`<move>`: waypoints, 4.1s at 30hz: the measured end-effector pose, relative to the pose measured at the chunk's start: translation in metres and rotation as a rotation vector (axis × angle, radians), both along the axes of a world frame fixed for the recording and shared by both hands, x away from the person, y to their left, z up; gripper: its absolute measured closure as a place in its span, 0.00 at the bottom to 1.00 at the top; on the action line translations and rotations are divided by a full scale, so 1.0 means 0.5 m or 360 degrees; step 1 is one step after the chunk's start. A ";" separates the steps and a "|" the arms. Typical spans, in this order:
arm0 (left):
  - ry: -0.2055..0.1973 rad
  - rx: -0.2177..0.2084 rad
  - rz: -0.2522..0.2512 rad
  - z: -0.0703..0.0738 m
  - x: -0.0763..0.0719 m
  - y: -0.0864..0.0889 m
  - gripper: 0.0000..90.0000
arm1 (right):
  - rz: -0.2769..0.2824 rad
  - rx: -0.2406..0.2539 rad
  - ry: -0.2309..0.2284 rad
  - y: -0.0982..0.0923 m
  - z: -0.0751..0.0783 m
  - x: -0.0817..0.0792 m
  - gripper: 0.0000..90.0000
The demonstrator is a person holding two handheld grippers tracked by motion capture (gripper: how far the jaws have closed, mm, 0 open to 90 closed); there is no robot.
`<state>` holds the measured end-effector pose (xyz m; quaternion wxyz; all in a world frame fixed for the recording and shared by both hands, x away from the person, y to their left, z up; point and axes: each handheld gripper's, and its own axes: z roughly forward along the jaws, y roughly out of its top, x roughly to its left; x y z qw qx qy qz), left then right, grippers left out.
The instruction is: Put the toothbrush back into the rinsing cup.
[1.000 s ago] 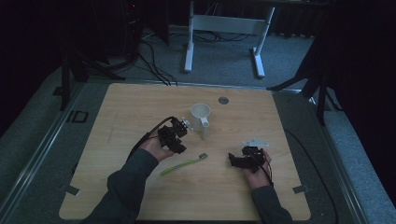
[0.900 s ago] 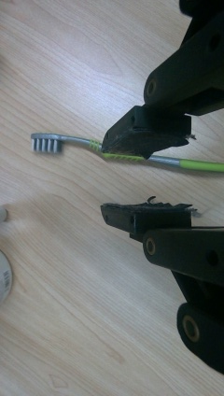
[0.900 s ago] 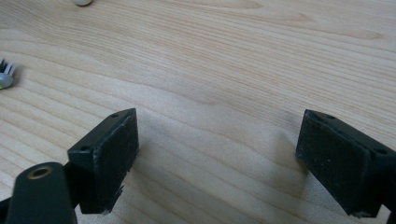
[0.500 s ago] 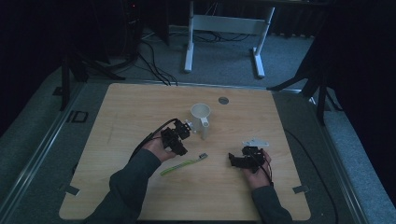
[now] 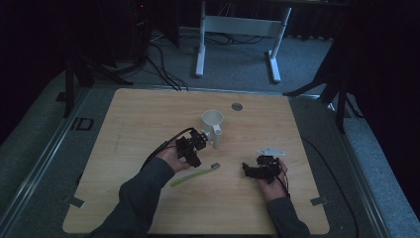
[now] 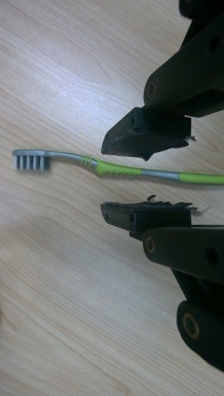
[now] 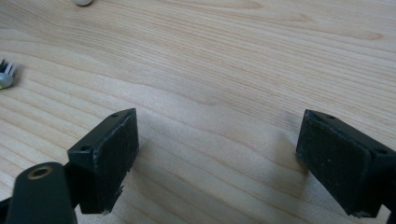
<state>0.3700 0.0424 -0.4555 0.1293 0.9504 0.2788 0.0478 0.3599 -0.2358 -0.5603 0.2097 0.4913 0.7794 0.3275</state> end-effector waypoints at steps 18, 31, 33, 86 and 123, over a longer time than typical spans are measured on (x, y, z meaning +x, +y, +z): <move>0.0095 0.0094 -0.0053 -0.032 0.007 -0.029 0.74 | 0.0001 0.0003 0.0001 0.000 0.000 0.000 0.14; 0.0140 0.0167 -0.0075 -0.058 0.014 -0.044 0.76 | 0.0005 0.0003 -0.0001 0.000 0.000 0.001 0.14; 0.0151 0.0182 -0.0081 -0.062 0.013 -0.047 0.78 | 0.0006 0.0002 -0.0003 0.000 0.000 0.001 0.14; 0.0142 0.0281 -0.0122 -0.090 0.015 -0.055 0.91 | 0.0012 0.0002 -0.0001 0.000 0.000 0.002 0.14; -0.0102 -0.0191 0.0134 0.017 0.030 0.015 0.91 | 0.0012 0.0001 -0.0001 0.000 0.000 0.002 0.14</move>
